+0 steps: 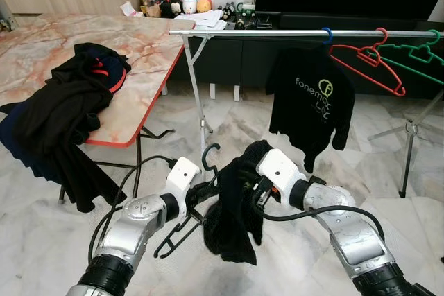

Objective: Hang hanger

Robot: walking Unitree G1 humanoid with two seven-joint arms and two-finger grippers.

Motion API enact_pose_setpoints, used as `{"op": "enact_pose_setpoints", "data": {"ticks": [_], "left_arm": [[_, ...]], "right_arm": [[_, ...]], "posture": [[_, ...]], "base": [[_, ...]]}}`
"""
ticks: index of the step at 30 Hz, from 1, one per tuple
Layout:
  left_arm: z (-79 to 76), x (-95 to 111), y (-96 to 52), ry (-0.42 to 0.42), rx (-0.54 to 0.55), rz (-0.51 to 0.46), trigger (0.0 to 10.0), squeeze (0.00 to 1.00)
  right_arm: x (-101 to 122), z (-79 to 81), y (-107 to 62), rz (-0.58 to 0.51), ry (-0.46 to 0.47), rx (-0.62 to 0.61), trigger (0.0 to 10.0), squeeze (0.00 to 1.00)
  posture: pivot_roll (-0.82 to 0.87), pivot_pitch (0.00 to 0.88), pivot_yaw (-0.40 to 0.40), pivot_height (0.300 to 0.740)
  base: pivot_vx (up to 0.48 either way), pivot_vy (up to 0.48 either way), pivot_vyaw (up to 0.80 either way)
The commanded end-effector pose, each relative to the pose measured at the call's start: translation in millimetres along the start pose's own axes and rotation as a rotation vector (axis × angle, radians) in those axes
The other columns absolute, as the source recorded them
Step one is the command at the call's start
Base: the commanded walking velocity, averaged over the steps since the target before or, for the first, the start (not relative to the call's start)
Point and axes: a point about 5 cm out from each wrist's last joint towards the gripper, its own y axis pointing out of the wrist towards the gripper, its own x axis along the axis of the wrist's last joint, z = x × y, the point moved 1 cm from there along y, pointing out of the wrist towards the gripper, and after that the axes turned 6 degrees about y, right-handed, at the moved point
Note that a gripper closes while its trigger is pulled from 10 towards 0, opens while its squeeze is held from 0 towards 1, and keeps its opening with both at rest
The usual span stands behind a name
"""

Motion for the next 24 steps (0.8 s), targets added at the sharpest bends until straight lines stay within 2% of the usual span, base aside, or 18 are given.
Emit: {"op": "enact_pose_setpoints", "data": {"ticks": [1, 6, 8, 10, 14, 16, 20, 21, 22, 24], "left_arm": [[2.7, 10, -0.9, 0.003, 0.008, -0.056, 10.0, 0.00], [2.0, 11, -0.8, -0.008, 0.003, -0.071, 10.0, 0.00], [2.5, 11, -1.0, -0.006, 0.003, -0.069, 10.0, 0.00], [-0.8, 8, -2.5, -0.001, -0.035, -0.063, 10.0, 0.00], [-4.8, 5, -5.1, 0.016, -0.075, -0.055, 10.0, 0.00], [-7.4, -2, -9.6, 0.042, -0.113, -0.020, 10.0, 0.00], [-9.5, -9, -15.7, 0.080, -0.153, 0.007, 10.0, 0.00], [-12.5, -11, -20.3, 0.100, -0.195, 0.003, 10.0, 0.00], [-14.3, -11, -22.6, 0.109, -0.218, 0.001, 10.0, 0.00], [-19.0, -11, -26.4, 0.114, -0.271, -0.009, 10.0, 0.00]], "right_arm": [[-1, 8.3, -0.5, 0.013, -0.015, 0.040, 10.0, 1.00], [7, 3.8, -4.0, -0.030, -0.001, 0.009, 10.0, 1.00], [13, -10.1, -5.8, -0.063, 0.011, -0.082, 10.0, 1.00], [21, -38.4, -12.6, -0.103, 0.009, -0.252, 10.0, 1.00], [33, -50.6, -20.4, -0.174, 0.014, -0.277, 10.0, 1.00], [44, -61.2, -30.8, -0.239, 0.024, -0.245, 10.0, 1.00], [37, -64.4, -37.0, -0.175, -0.051, -0.160, 10.0, 1.00], [29, -60.8, -40.7, -0.126, -0.116, -0.062, 10.0, 1.00], [24, -58.1, -42.8, -0.107, -0.123, -0.002, 10.0, 0.90], [18, -54.0, -47.2, -0.089, -0.146, 0.096, 10.0, 0.90]], "posture": [[0.02, 0.089, 0.032, 0.740], [0.02, 0.089, 0.032, 0.740], [0.02, 0.090, 0.032, 0.740], [0.02, 0.090, 0.031, 0.740], [0.01, 0.088, 0.029, 0.740], [0.00, 0.086, 0.029, 0.740], [0.00, 0.086, 0.026, 0.740], [-0.01, 0.081, 0.020, 0.740], [-0.01, 0.081, 0.020, 0.740], [-0.01, 0.075, 0.014, 0.740]], "base": [[0.000, 0.000, 0.00], [0.000, 0.000, 0.00], [0.000, 0.000, 0.00], [0.000, 0.000, 0.00], [0.000, 0.000, 0.00], [0.000, 0.000, 0.00], [0.000, 0.000, 0.00], [0.000, 0.000, 0.00], [0.000, 0.000, 0.00], [0.000, 0.000, 0.00]]}}
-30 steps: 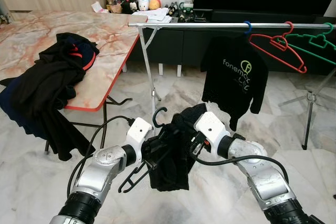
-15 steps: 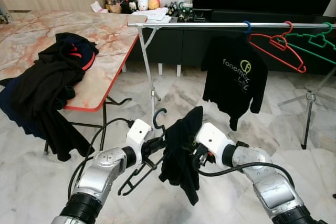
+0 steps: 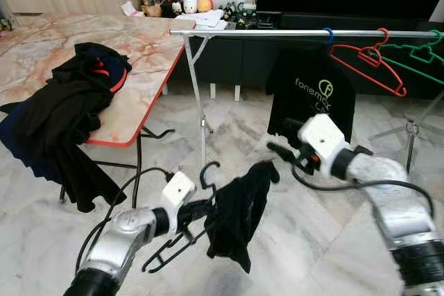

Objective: Hang hanger

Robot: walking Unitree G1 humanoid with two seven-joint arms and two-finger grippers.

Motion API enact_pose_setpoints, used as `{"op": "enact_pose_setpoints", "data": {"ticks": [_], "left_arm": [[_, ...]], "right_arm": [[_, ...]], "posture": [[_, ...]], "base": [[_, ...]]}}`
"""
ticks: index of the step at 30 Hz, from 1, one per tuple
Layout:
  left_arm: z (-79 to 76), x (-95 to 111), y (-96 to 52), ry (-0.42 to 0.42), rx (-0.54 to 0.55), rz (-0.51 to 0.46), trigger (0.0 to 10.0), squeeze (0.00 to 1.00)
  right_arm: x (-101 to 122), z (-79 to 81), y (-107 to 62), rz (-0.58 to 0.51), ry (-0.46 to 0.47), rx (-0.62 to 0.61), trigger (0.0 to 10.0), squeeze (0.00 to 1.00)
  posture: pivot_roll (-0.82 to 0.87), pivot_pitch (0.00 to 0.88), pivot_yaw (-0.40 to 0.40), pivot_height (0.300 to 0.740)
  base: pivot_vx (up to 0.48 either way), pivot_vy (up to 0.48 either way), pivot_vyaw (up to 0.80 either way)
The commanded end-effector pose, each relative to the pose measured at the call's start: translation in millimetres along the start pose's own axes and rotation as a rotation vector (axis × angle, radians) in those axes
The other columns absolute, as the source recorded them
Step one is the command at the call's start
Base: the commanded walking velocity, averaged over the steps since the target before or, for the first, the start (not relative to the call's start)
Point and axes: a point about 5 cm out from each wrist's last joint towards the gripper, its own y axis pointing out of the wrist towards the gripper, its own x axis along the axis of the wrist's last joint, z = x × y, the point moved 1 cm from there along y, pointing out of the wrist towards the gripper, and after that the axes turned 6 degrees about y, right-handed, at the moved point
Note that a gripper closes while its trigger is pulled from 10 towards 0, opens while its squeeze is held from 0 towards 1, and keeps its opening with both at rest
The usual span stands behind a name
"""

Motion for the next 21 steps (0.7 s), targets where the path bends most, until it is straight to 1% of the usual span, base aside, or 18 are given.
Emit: {"op": "enact_pose_setpoints", "data": {"ticks": [1, 2, 3, 5, 7, 9, 11, 12, 13, 14, 15, 16, 18, 19, 21], "left_arm": [[-6.9, 18, -0.3, 0.065, -0.080, -0.075, 10.0, 0.00], [-12.5, 20, -2.8, 0.088, -0.133, -0.083, 10.0, 0.00], [-14.7, 21, -3.7, 0.098, -0.154, -0.085, 10.0, 0.00], [-17.9, 22, -4.7, 0.111, -0.189, -0.081, 10.0, 0.00], [-20.3, 23, -5.2, 0.135, -0.217, -0.073, 10.0, 0.00], [-20.7, 24, -4.6, 0.159, -0.229, -0.068, 10.0, 0.00], [-23.1, 23, -5.5, 0.169, -0.262, -0.051, 10.0, 0.00], [-24.2, 23, -5.9, 0.170, -0.274, -0.047, 10.0, 0.00], [-25.3, 24, -6.3, 0.172, -0.285, -0.044, 10.0, 0.00], [-27.3, 24, -7.6, 0.175, -0.304, -0.042, 10.0, 0.00], [-27.3, 24, -7.6, 0.175, -0.304, -0.042, 10.0, 0.00], [-29.0, 25, -8.7, 0.176, -0.323, -0.036, 10.0, 0.00], [-29.0, 25, -8.8, 0.179, -0.327, -0.034, 10.0, 0.00], [-29.1, 25, -9.0, 0.183, -0.332, -0.031, 10.0, 0.00], [-29.1, 26, -9.2, 0.187, -0.338, -0.029, 10.0, 0.00]], "right_arm": [[-6, 9.0, 0.3, 0.013, -0.009, 0.122, 10.0, 0.00], [-13, 9.3, -3.5, 0.041, 0.009, 0.191, 10.0, 0.00], [-16, 10.1, -5.3, 0.048, 0.022, 0.227, 10.0, 0.00], [-19, 13.6, -7.9, 0.047, 0.052, 0.306, 10.0, 0.00], [-25, 17.6, -8.7, 0.072, 0.077, 0.375, 10.0, 0.00], [-34, 19.5, -8.1, 0.119, 0.077, 0.417, 10.0, 0.00], [-40, 24.1, -7.3, 0.131, 0.088, 0.477, 10.0, 0.00], [-41, 25.7, -6.6, 0.125, 0.094, 0.499, 10.0, 0.15], [-41, 27.1, -5.7, 0.114, 0.101, 0.515, 10.0, 0.78], [-40, 29.1, -4.9, 0.087, 0.113, 0.553, 10.0, 1.00], [-40, 29.1, -4.9, 0.087, 0.113, 0.553, 10.0, 1.00], [-37, 32.0, -5.3, 0.064, 0.129, 0.603, 10.0, 1.00], [-36, 34.1, -5.5, 0.052, 0.132, 0.632, 10.0, 1.00], [-37, 35.4, -5.4, 0.050, 0.126, 0.651, 10.0, 0.21], [-37, 36.8, -5.4, 0.050, 0.119, 0.671, 10.0, 0.21]], "posture": [[-0.01, 0.075, 0.014, 0.740], [-0.01, 0.068, 0.008, 0.740], [-0.01, 0.068, 0.008, 0.740], [-0.01, 0.062, 0.006, 0.740], [-0.01, 0.060, 0.003, 0.740], [0.00, 0.052, -0.001, 0.740], [0.00, 0.045, -0.003, 0.740], [0.00, 0.043, -0.004, 0.740], [0.00, 0.043, -0.004, 0.740], [0.00, 0.035, -0.005, 0.740], [0.00, 0.035, -0.005, 0.740], [0.00, 0.035, -0.005, 0.740], [0.00, 0.027, -0.004, 0.740], [0.00, 0.027, -0.004, 0.740], [0.00, 0.027, -0.004, 0.740]], "base": [[0.000, 0.000, 0.00], [0.000, 0.000, 0.00], [0.000, 0.000, 0.00], [0.000, 0.000, 0.00], [0.000, 0.000, 0.00], [0.000, 0.000, 0.00], [0.000, 0.000, 0.00], [0.000, 0.000, 0.00], [0.000, 0.000, 0.00], [0.000, 0.000, 0.00], [0.000, 0.000, 0.00], [0.000, 0.000, 0.00], [0.000, 0.000, 0.00], [0.000, 0.000, 0.00], [0.000, 0.000, 0.00]]}}
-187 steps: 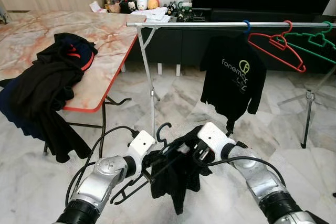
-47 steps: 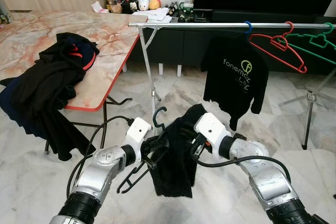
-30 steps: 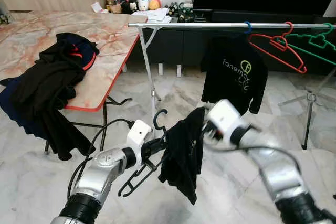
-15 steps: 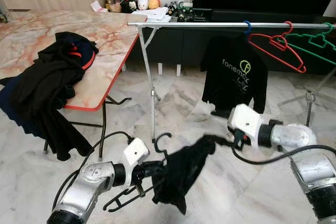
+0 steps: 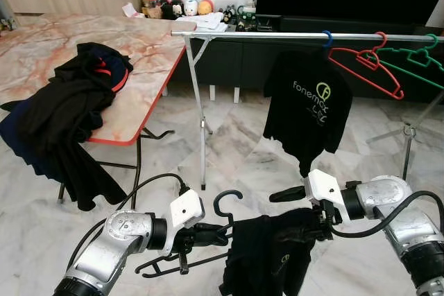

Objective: Hang hanger

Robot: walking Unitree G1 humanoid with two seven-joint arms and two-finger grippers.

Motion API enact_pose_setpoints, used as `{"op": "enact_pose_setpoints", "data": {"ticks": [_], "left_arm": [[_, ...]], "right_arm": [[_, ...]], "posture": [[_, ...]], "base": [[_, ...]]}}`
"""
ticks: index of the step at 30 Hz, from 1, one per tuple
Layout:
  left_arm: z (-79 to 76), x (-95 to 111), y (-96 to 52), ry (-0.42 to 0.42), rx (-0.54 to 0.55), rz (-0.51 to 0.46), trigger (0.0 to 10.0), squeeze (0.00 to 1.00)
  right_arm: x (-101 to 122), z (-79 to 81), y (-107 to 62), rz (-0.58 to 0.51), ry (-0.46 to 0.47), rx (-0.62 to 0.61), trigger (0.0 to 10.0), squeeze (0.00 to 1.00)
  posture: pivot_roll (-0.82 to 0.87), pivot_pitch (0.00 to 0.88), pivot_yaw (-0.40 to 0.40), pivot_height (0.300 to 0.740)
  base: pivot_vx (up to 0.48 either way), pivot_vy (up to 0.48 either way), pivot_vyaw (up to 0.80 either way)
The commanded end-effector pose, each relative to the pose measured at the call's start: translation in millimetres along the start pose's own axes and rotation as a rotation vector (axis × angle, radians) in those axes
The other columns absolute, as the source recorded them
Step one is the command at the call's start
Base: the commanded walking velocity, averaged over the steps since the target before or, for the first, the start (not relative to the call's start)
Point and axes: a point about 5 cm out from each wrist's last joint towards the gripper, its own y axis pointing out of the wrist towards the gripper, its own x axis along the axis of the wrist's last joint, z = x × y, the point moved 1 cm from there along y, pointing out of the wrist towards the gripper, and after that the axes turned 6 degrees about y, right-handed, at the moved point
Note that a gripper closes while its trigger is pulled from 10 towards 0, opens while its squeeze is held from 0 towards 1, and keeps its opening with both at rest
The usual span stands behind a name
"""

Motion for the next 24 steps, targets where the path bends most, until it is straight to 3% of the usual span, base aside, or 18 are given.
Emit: {"op": "enact_pose_setpoints", "data": {"ticks": [1, 18, 24], "left_arm": [[-0.1, 8, -0.1, 0.032, -0.022, -0.011, 10.0, 0.00], [-3.3, 20, 8.7, 0.087, -0.115, -0.004, 10.0, 0.00], [-0.2, 27, 10.7, 0.116, -0.131, -0.003, 10.0, 0.00]], "right_arm": [[3, -1.4, 2.3, -0.002, -0.028, 0.018, 10.0, 0.00], [-4, -7.2, 33.4, 0.010, -0.060, 0.035, 10.0, 0.00], [-9, -1.6, 41.1, 0.019, -0.039, 0.111, 10.0, 0.00]], "posture": [[0.00, 0.018, -0.006, 0.740], [0.02, 0.028, -0.005, 0.740], [0.03, 0.043, 0.000, 0.740]], "base": [[0.000, 0.000, 0.00], [0.000, 0.000, 0.00], [0.000, 0.000, 0.00]]}}
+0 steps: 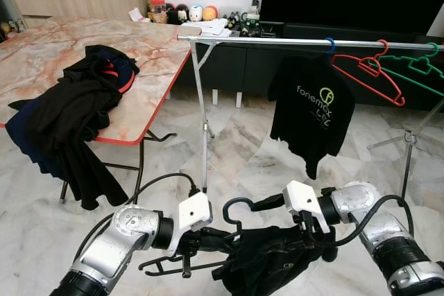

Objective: Hang hanger

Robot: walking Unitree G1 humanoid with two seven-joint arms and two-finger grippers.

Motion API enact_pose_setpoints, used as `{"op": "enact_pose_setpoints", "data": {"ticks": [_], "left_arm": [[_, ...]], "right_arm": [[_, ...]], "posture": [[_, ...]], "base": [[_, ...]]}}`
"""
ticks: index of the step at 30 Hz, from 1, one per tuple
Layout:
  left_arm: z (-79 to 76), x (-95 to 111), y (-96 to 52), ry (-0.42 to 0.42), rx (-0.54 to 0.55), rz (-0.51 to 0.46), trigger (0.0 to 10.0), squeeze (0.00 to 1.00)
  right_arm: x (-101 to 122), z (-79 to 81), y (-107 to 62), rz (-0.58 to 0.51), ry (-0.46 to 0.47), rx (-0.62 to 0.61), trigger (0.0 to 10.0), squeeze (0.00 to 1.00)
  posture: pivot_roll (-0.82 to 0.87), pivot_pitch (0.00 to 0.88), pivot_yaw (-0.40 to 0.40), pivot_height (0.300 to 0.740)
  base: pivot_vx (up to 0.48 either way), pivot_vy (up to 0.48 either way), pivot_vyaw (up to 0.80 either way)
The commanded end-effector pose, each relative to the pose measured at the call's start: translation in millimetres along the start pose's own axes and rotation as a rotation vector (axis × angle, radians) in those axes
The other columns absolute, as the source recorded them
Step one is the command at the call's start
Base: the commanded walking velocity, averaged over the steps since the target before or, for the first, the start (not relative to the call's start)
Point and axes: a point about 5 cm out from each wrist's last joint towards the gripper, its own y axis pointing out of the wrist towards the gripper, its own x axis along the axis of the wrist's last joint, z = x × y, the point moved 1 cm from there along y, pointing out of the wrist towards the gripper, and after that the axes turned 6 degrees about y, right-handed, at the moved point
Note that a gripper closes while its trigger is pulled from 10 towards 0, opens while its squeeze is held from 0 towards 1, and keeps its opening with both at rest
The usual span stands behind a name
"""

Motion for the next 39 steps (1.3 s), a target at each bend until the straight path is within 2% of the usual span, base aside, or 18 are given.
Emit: {"op": "enact_pose_setpoints", "data": {"ticks": [1, 4, 10, 11, 13, 14, 29, 39], "left_arm": [[1.8, 11, 2.0, 0.049, -0.022, -0.005, 10.0, 0.00], [4.2, 14, 3.3, 0.059, -0.026, -0.007, 10.0, 0.00], [5.9, 19, 4.2, 0.076, -0.036, -0.011, 10.0, 0.00], [6.4, 20, 4.6, 0.080, -0.037, -0.011, 10.0, 0.00], [6.8, 21, 4.9, 0.083, -0.038, -0.011, 10.0, 0.00], [7.7, 22, 5.5, 0.088, -0.038, -0.013, 10.0, 0.00], [11.1, 24, 6.6, 0.120, -0.038, 0.002, 10.0, 0.00], [16.6, 23, 5.7, 0.196, -0.024, 0.057, 10.0, 0.00]], "right_arm": [[3, -1.5, 1.0, 0.014, -0.019, 0.016, 10.0, 0.00], [-2, -2.1, 4.7, 0.051, -0.024, 0.007, 10.0, 0.00], [-6, -2.2, 9.2, 0.059, -0.010, -0.002, 10.0, 0.00], [-7, -1.5, 10.3, 0.063, -0.006, 0.002, 9.0, 0.00], [-8, -1.0, 11.0, 0.066, -0.003, 0.004, 9.0, 0.00], [-8, -1.7, 12.1, 0.059, 0.006, -0.007, 0.0, 0.00], [-7, -3.5, 14.7, 0.019, 0.044, -0.003, 0.0, 0.00], [-7, -1.3, 17.5, 0.021, 0.049, 0.026, 0.0, 0.00]], "posture": [[0.03, 0.043, 0.000, 0.740], [0.04, 0.050, 0.002, 0.740], [0.05, 0.058, 0.004, 0.740], [0.05, 0.058, 0.005, 0.740], [0.05, 0.058, 0.005, 0.740], [0.05, 0.060, 0.007, 0.740], [0.05, 0.064, 0.007, 0.740], [0.05, 0.069, 0.006, 0.740]], "base": [[0.000, 0.000, 0.00], [0.000, 0.000, 0.00], [0.000, 0.000, 0.00], [0.000, 0.000, 0.00], [0.000, 0.000, 0.00], [0.000, 0.000, 0.00], [0.000, 0.000, 0.00], [0.000, 0.000, 0.00]]}}
